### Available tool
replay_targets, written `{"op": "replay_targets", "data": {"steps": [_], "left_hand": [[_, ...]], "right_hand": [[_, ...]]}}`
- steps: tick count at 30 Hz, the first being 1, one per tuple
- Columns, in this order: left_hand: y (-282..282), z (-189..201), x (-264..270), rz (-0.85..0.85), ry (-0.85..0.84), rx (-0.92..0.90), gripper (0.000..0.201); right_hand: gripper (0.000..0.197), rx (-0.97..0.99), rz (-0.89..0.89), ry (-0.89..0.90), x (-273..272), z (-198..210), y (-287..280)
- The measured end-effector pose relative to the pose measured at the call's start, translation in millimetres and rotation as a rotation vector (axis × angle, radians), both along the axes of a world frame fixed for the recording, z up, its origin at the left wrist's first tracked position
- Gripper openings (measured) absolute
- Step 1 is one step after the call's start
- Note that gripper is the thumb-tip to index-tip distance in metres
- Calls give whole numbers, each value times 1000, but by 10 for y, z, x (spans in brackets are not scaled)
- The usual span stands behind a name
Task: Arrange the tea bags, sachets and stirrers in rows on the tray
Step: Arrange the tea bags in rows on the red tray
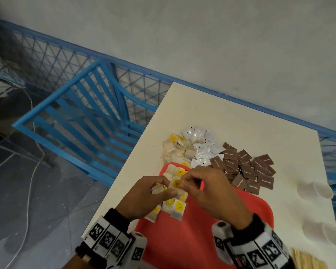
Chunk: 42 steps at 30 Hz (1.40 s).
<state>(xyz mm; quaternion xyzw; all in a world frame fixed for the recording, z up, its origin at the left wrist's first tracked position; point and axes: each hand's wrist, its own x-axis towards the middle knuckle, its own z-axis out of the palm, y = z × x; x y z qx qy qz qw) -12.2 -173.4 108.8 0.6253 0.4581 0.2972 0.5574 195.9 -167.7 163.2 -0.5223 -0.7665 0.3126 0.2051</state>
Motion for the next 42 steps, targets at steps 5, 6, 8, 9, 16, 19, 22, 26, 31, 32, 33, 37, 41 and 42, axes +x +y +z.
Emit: {"op": "replay_targets", "data": {"steps": [5, 6, 8, 9, 16, 19, 22, 26, 31, 32, 33, 37, 41, 42], "left_hand": [[-245, -553, -367, 55, 291, -71, 28], [-290, -633, -418, 84, 328, -74, 33], [-365, -781, -470, 88, 380, -69, 31], [-389, -833, -475, 80, 407, -71, 23], [-445, -994, -455, 94, 461, -90, 6], [-432, -1019, -461, 103, 452, -95, 7], [-421, -1016, -450, 113, 461, -111, 6], [-404, -892, -381, 117, 338, -209, 12], [-367, -741, -233, 277, -184, -758, 76], [-345, -740, -204, 274, -275, -832, 86], [-316, -708, -155, 277, -372, -887, 93], [-215, -573, 135, 248, -612, -926, 84], [-209, -433, 340, 207, -526, -804, 64], [-214, -393, 360, 182, -445, -724, 58]], "right_hand": [[8, -217, 36, -116, -108, -622, -173], [8, -263, 54, -148, -138, -775, -222], [8, -362, 105, -152, -206, -1063, -320], [8, -412, 123, -143, -247, -1181, -349], [8, -461, -4, -219, -386, -1622, -310], [21, -451, -99, -275, -406, -1704, -319], [22, -444, -134, -291, -415, -1694, -302], [21, -402, -133, -263, -422, -1618, -324], [19, -279, -143, -23, -367, -1227, -329], [17, -246, -152, 50, -356, -1101, -313], [14, -204, -146, 103, -349, -974, -293], [31, -148, -3, 55, -280, -702, -276], [18, -83, -86, 38, -106, -686, -299], [15, -85, -128, 62, -39, -674, -297]]}}
